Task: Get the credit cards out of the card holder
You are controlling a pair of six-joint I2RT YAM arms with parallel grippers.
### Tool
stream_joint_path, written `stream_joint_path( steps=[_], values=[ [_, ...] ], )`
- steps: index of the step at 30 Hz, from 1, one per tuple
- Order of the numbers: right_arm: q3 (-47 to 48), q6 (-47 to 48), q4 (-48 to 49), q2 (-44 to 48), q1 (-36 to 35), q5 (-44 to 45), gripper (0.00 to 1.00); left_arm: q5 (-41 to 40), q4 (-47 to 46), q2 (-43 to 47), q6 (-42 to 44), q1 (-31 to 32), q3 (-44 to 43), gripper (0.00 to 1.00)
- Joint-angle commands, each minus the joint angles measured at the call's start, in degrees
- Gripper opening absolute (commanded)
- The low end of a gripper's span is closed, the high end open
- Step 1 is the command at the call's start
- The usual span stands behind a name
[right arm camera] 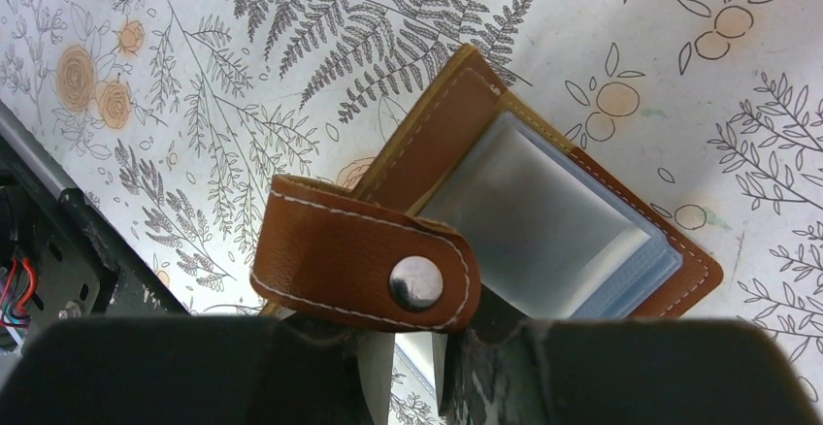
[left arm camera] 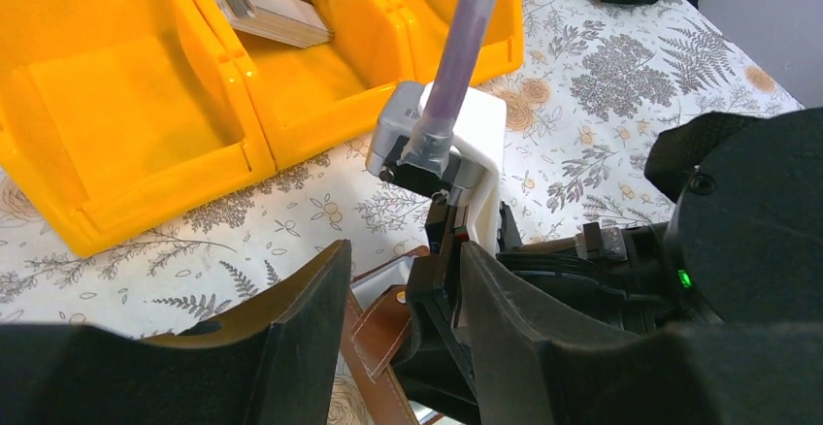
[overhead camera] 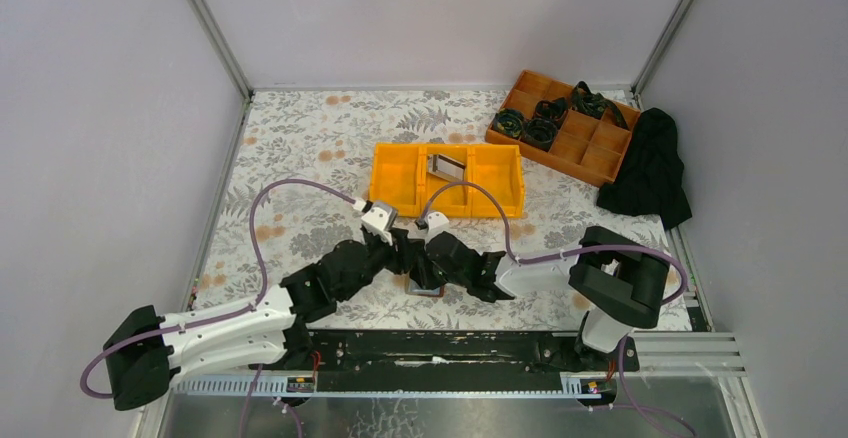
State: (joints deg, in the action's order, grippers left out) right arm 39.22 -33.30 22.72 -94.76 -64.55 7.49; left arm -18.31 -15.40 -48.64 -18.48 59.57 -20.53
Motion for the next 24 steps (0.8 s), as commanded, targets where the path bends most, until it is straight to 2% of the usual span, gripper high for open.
stream_joint_path(
  steps=[1, 2, 3, 5, 9, 13, 19, 22, 24],
  values=[
    [1.64, -0.61, 1.96, -1.99, -0.38, 0.62, 0.24, 6.03, -3.20, -0.91, -6.02, 1.35, 0.70, 0.58],
    [1.71, -0.70, 2.04, -2.13, -0.38, 0.54, 0.24, 5.23, -2.55, -1.09, -6.84, 1.90, 1.08, 0.65],
    [1.79, -0.80, 2.11, -2.24, -0.36, 0.59, 0.24, 3.88, -1.60, -1.09, -7.82, 2.44, 1.43, 0.78],
    [1.75, -0.85, 2.32, -2.36, -0.39, 0.79, 0.24, -0.08, 1.39, -0.89, -9.92, 3.84, 1.72, 0.98],
    [1.45, -1.33, 2.42, -2.27, -0.35, 1.26, 0.23, -5.49, 7.86, -0.61, -13.25, 5.58, 1.13, 1.00],
    [1.43, -1.42, 2.24, -2.12, -0.33, 1.39, 0.23, -6.79, 11.92, -1.85, -17.20, 6.61, -0.10, 1.00],
    [1.36, -2.55, 2.11, -1.66, -0.35, 2.43, 0.24, -7.82, 22.38, -3.06, -27.39, 7.00, -4.41, 1.00],
    [1.39, -3.48, 1.81, -1.68, -0.33, 2.73, 0.26, -11.81, 27.30, -0.89, -31.71, 7.03, -5.67, 1.00],
    [1.32, -3.85, 1.80, -1.56, -0.36, 2.86, 0.27, -15.82, 31.32, 1.10, -39.48, 6.98, -5.55, 1.00]
  ],
)
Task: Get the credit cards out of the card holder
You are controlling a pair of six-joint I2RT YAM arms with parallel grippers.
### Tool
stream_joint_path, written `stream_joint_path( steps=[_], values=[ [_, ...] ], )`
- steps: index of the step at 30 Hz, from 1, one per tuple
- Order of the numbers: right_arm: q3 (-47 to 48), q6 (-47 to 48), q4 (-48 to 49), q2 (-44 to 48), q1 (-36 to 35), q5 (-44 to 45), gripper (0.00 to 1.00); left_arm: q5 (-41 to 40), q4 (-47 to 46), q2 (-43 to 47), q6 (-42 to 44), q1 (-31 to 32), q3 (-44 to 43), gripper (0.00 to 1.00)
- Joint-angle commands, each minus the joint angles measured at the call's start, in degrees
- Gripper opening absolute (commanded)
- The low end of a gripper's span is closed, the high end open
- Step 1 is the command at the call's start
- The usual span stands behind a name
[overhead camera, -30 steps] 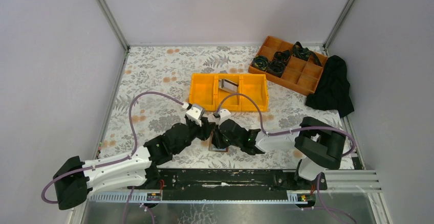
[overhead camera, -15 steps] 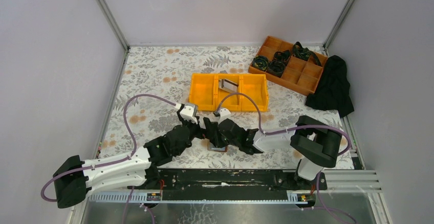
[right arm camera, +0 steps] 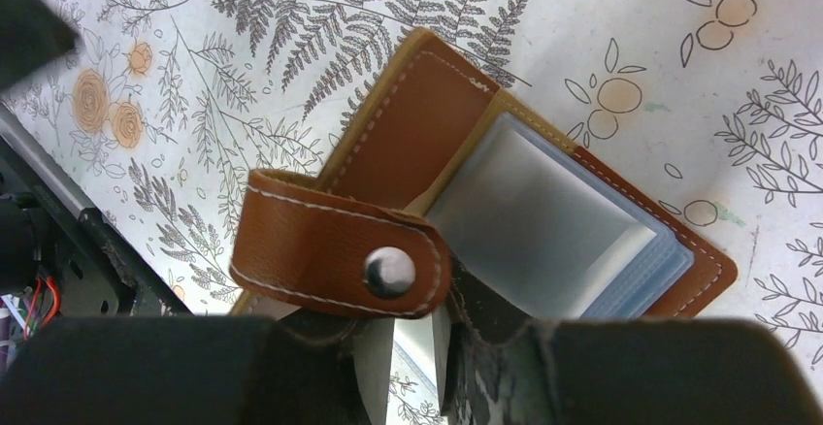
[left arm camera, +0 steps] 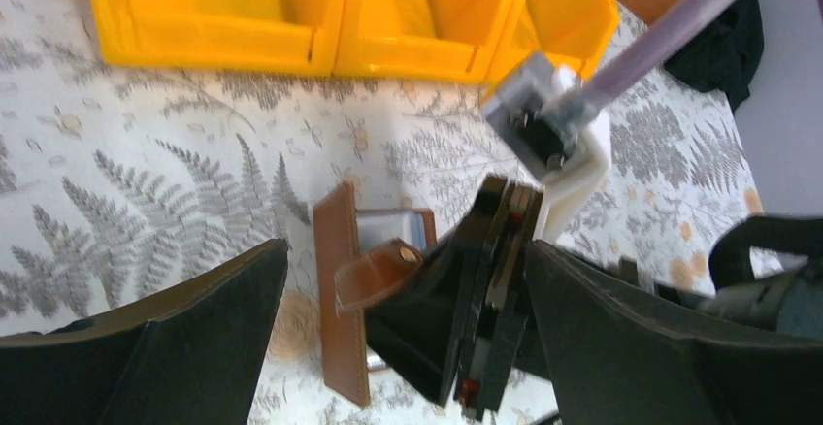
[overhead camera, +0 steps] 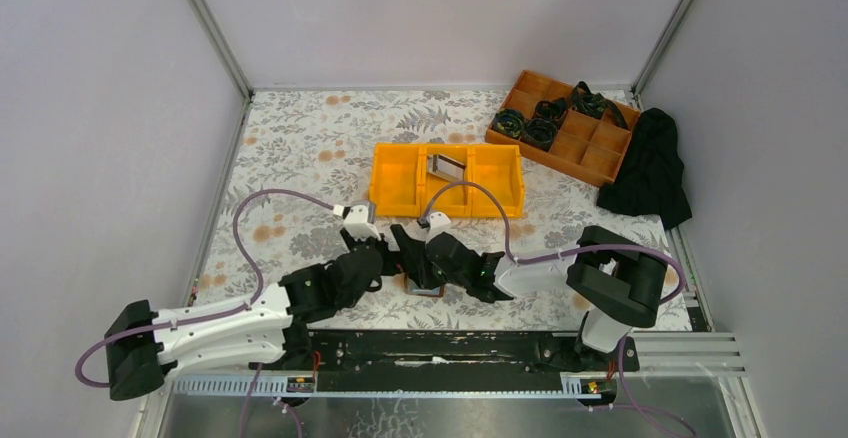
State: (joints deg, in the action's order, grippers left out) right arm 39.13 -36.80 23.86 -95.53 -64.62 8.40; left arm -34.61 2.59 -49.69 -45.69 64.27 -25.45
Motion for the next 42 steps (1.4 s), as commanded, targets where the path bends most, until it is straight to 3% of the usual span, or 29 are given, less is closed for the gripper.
stream_joint_path(
  steps=[1, 4, 12, 23, 30, 38, 42],
  values=[
    [1.41, -0.43, 0.66, -0.72, -0.28, 1.97, 0.27, -0.94, 14.63, 3.06, -15.09, 2.08, -0.30, 1.00],
    [1.37, -0.66, 0.28, -0.50, -0.27, 2.45, 0.28, -2.70, 14.44, 6.24, -15.29, 2.01, 0.80, 0.90],
    [1.80, -1.39, -0.31, -0.34, -0.21, 2.98, 0.30, -2.59, 22.19, 3.61, -17.45, 1.87, -2.51, 0.83],
    [-0.08, -1.98, 0.12, 2.20, -0.15, 3.14, 0.31, 2.51, 20.90, 1.10, -14.77, -3.27, -1.99, 0.78],
    [-0.81, -1.79, -0.03, 2.66, -0.12, 3.02, 0.31, 11.27, 12.46, -4.51, -13.28, -3.35, 0.69, 0.78],
    [-1.77, -2.12, 0.50, 3.11, -0.07, 3.07, 0.31, 9.73, 15.54, -6.75, -11.76, -4.44, -0.72, 0.78],
    [-2.31, -2.18, 0.59, 3.71, -0.03, 3.54, 0.31, 11.47, 13.83, -2.17, -11.63, -4.55, -0.38, 0.76]
  ],
)
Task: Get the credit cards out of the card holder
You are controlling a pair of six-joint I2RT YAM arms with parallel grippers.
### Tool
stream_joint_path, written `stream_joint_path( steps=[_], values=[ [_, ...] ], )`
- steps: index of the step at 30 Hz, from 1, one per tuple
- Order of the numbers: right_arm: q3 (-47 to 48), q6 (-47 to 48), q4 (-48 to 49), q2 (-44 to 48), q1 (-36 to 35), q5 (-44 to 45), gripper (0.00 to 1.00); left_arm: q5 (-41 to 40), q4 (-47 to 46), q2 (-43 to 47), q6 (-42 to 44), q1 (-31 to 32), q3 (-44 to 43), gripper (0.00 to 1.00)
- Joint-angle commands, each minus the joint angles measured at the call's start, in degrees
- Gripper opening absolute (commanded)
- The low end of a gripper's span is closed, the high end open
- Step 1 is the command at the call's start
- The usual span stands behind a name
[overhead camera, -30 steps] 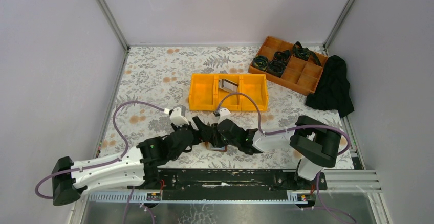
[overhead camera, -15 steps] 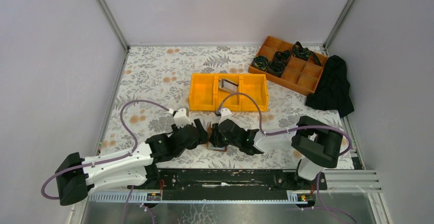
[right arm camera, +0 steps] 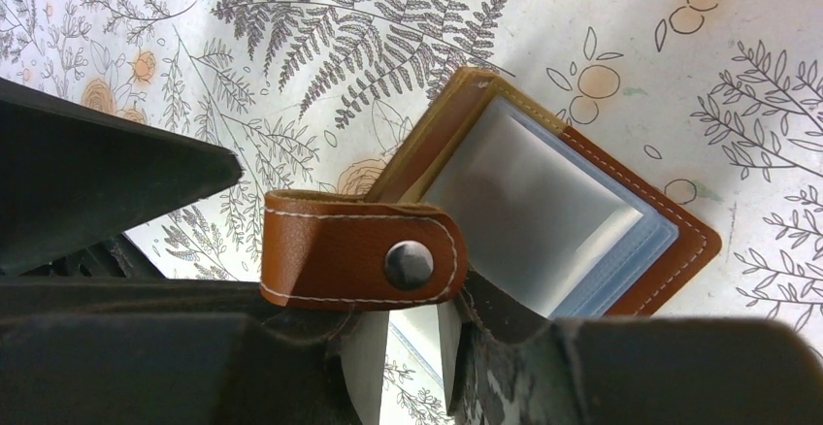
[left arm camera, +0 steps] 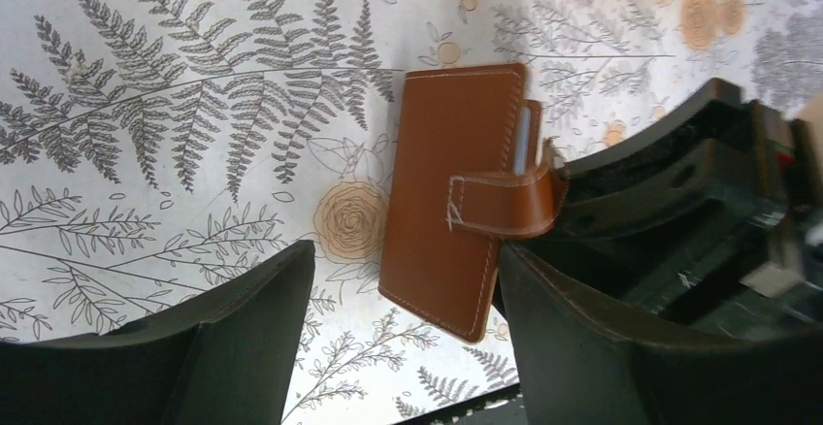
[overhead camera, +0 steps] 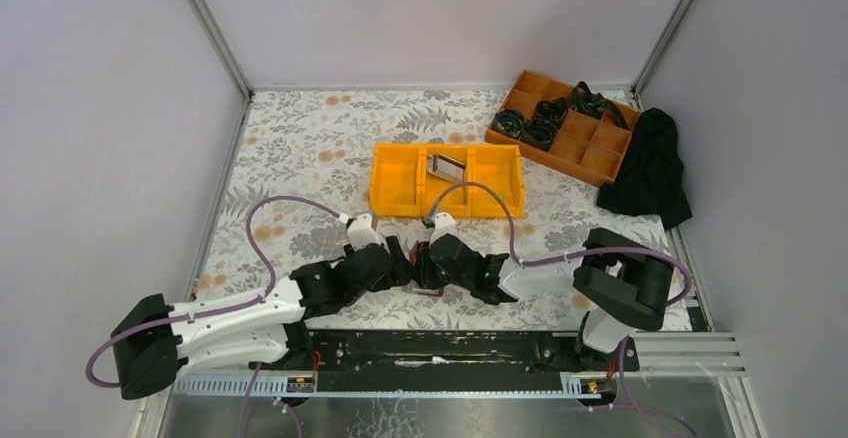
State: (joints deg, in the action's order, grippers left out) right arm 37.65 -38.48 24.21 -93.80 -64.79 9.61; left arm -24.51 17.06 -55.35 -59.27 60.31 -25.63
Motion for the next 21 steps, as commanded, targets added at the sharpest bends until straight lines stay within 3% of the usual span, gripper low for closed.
stream_joint_path(
  steps=[1, 13, 21],
  values=[
    [-0.98, -0.51, 0.24, 2.03, 0.13, 2.42, 0.31, 1.93, -1.04, 4.83, 1.82, -0.57, 0.02, 0.75],
    [-1.41, -0.81, 1.21, 1.94, 0.35, 1.71, 0.31, 6.95, -3.75, -4.67, 2.92, -0.68, -0.39, 0.75],
    [-2.04, -0.59, 0.05, 3.27, 0.46, 2.83, 0.31, 3.67, 0.38, -6.44, 0.50, -2.45, -0.86, 0.77]
  ],
)
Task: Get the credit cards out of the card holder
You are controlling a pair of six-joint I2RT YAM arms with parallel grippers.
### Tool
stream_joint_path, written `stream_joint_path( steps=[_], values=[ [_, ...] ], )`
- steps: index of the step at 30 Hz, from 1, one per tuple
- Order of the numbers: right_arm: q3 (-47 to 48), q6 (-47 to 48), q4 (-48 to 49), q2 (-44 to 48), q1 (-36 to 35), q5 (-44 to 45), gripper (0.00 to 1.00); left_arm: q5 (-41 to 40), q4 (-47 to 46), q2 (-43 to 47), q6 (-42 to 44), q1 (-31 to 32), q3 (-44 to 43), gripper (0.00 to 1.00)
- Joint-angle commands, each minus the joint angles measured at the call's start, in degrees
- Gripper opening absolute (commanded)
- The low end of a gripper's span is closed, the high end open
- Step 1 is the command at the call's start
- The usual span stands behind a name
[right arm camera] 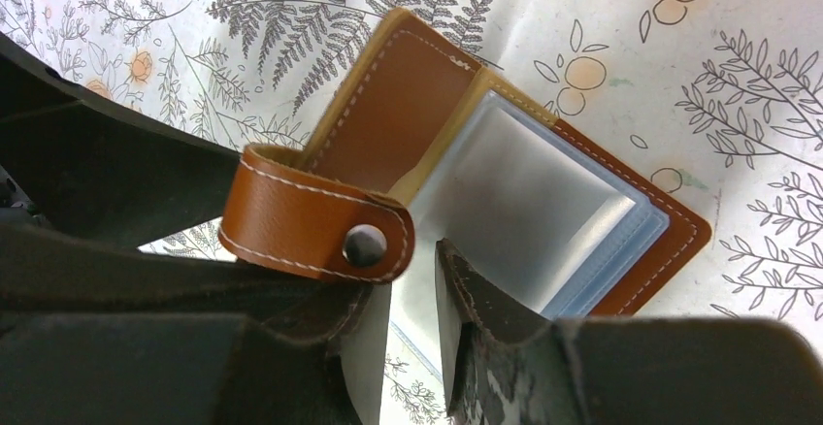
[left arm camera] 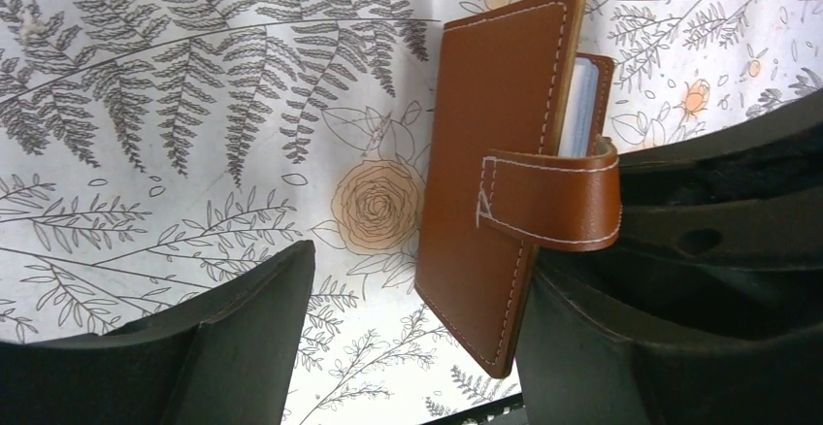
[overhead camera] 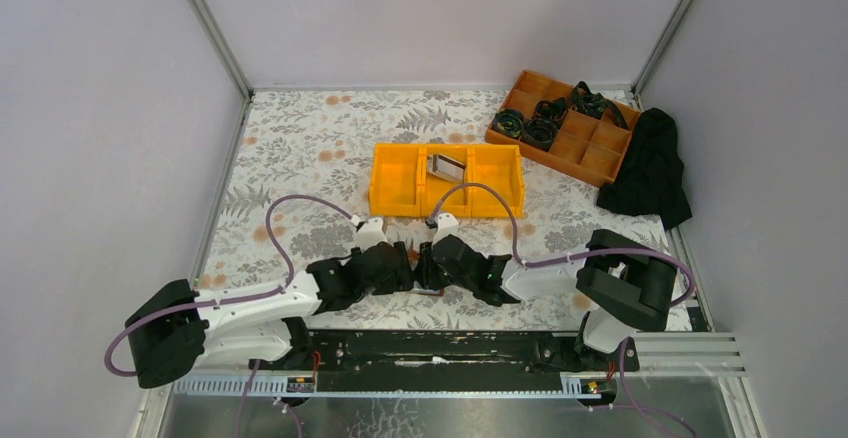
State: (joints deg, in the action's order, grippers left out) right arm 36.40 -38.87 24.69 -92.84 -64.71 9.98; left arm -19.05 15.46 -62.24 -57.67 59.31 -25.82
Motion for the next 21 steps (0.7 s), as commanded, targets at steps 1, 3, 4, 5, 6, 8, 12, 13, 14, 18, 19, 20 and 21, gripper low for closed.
stream_joint_path(
  steps=[1, 3, 4, 5, 6, 8, 12, 13, 14, 18, 19, 20, 21],
  values=[
    [-1.00, -0.17, -0.65, 2.57, 0.51, 2.75, 0.31, -1.84, 2.44, 0.98, -1.12, -2.15, -0.43, 0.77],
    [-1.55, -0.17, -1.06, 3.10, 0.84, 3.17, 0.31, -2.21, 3.49, 2.08, -1.05, -3.57, 0.05, 0.77],
    [-1.85, -0.19, -1.23, 3.41, 1.01, 3.33, 0.31, -2.58, 3.98, 2.68, -0.93, -4.16, 0.23, 0.77],
    [-2.15, -0.23, -1.49, 3.63, 1.25, 3.44, 0.30, -3.08, 4.63, 3.06, -0.49, -4.73, 0.37, 0.77],
    [-2.47, -0.24, -1.70, 3.89, 1.34, 3.59, 0.30, -4.12, 5.62, 3.30, -0.09, -5.10, 0.42, 0.77],
    [-2.66, -0.20, -2.95, 4.34, 1.43, 4.28, 0.27, -7.57, 8.08, 2.76, 0.59, -5.13, -0.09, 0.77],
    [-2.46, 0.30, -3.62, 4.62, 1.47, 4.03, 0.26, -12.39, 11.51, -1.32, 2.08, -5.16, -2.02, 0.77],
    [-2.12, 0.41, -3.60, 4.41, 1.43, 3.62, 0.25, -12.41, 11.22, -2.40, 2.30, -5.10, -2.08, 0.77],
    [-1.75, 0.64, -3.73, 4.20, 1.44, 3.22, 0.25, -12.35, 10.82, -3.55, 2.45, -5.16, -2.20, 0.77],
    [-0.71, 1.12, -4.04, 3.18, 1.48, 2.33, 0.25, -12.45, 9.54, -7.25, 2.61, -5.11, -2.63, 0.75],
    [-0.64, 1.16, -4.09, 3.00, 1.50, 2.18, 0.25, -12.66, 9.50, -8.09, 2.69, -5.11, -2.84, 0.73],
    [-0.56, 1.21, -4.08, 2.93, 1.51, 2.10, 0.25, -13.08, 9.54, -8.77, 2.92, -5.14, -3.03, 0.71],
    [-0.47, 1.32, -4.12, 2.78, 1.49, 2.11, 0.25, -13.50, 9.65, -9.30, 2.99, -5.12, -3.18, 0.69]
  ],
)
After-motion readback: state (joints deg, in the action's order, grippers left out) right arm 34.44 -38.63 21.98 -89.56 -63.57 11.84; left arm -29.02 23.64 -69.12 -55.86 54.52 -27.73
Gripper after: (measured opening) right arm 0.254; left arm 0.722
